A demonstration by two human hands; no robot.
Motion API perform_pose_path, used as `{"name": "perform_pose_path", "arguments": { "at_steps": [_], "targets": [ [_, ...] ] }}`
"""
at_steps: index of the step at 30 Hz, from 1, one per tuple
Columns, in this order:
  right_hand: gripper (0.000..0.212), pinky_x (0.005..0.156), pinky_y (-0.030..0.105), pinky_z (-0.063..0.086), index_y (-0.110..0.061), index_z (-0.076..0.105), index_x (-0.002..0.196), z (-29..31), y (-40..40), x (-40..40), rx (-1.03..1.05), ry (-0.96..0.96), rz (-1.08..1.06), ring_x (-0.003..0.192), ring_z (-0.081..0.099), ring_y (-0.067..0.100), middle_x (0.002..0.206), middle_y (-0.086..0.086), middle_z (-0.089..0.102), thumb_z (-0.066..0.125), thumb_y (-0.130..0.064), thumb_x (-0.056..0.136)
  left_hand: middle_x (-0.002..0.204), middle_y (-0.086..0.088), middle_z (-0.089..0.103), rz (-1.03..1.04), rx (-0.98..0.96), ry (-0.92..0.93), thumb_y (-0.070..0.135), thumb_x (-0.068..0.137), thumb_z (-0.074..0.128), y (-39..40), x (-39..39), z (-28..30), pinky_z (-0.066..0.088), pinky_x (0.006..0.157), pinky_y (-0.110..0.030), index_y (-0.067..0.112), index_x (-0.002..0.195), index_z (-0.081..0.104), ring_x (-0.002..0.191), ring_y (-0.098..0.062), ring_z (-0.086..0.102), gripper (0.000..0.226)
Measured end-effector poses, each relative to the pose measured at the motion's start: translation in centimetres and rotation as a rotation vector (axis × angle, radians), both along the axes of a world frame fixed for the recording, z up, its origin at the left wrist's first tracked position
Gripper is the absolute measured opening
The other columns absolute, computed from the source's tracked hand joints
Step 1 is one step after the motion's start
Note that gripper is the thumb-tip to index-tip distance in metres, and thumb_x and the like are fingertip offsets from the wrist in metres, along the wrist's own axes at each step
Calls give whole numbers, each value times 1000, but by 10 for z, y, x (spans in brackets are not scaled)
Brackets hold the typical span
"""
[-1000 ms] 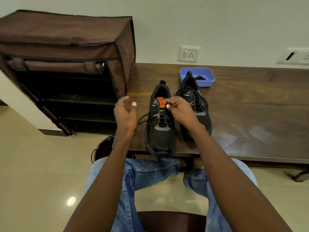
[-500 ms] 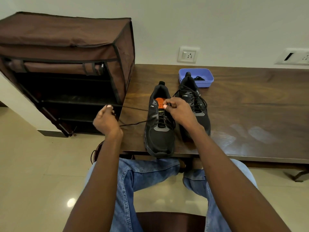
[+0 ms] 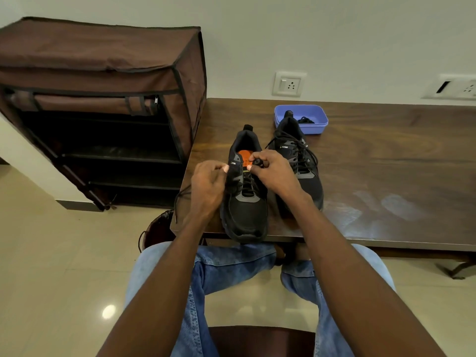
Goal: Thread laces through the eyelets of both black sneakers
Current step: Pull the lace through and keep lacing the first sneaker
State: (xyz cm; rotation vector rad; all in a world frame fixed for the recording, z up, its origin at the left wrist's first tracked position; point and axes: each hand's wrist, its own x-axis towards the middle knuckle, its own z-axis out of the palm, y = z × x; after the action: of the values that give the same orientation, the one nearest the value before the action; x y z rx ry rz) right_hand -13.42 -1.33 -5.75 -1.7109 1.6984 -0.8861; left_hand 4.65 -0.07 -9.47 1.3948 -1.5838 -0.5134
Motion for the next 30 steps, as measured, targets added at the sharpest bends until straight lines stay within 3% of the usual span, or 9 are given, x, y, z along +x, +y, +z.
{"name": "perform_pose_path", "arguments": {
  "at_steps": [3,7,10,13,16,19,22,26,30],
  "targets": [
    [17,102,35,44,-20,72,107,2,0,-1,12,-34,-4,113,55,16,122,0,60,71,-20,90,108,-1,61,324,-17,331,14,99,57,-3,11,9,53,77,-17,14,111,64,89,-6,59,14],
    [16,101,40,47,-21,71,106,1,0,-1,19,-28,-2,110,57,16,120,-1,61,71,-23,90,111,-7,66,656,52,575,18,100,57,-11,32,12,52,80,-13,8,110,66,94,-8,62,17],
    [15,102,41,46,-23,71,105,1,0,0,13,-20,-2,111,57,18,120,0,61,71,-24,90,131,-9,56,539,88,328,10,95,60,-9,29,6,40,90,-5,9,126,60,123,-20,52,31],
    [20,102,34,44,-20,71,111,2,2,0,0,-6,13,112,55,14,124,0,60,71,-21,91,144,-4,45,129,-2,-34,18,93,67,-9,13,1,27,111,-29,17,136,56,139,-22,30,45],
    [22,101,37,46,-21,71,112,1,3,1,-10,17,14,111,56,15,124,-1,59,72,-22,90,129,-4,58,-108,-43,-240,22,92,69,-13,2,-11,32,111,-40,15,117,70,131,-23,38,26],
    [25,101,41,47,-22,70,113,2,4,3,-1,52,8,111,57,17,125,-1,59,71,-24,89,109,-2,66,-131,-128,-200,16,92,68,-12,1,-14,40,102,-35,10,102,74,115,-16,49,13],
    [24,100,41,47,-22,70,112,6,5,2,1,54,-5,111,57,19,125,0,60,69,-22,89,102,-3,67,-85,-162,-166,13,91,68,-10,7,-10,32,95,-11,8,99,74,108,-11,49,11],
    [20,97,44,51,-25,69,106,7,5,1,25,-3,-23,105,61,19,118,0,62,70,-20,87,104,-4,66,5,-136,-128,13,89,72,-12,14,-8,27,89,1,7,97,76,105,-4,43,10],
    [19,96,44,51,-26,69,106,5,6,1,24,-4,-26,104,61,20,116,0,63,69,-21,88,120,-2,60,-19,-20,-144,18,90,71,-11,15,-8,23,93,-1,12,108,75,113,-2,35,19]
  ]
}}
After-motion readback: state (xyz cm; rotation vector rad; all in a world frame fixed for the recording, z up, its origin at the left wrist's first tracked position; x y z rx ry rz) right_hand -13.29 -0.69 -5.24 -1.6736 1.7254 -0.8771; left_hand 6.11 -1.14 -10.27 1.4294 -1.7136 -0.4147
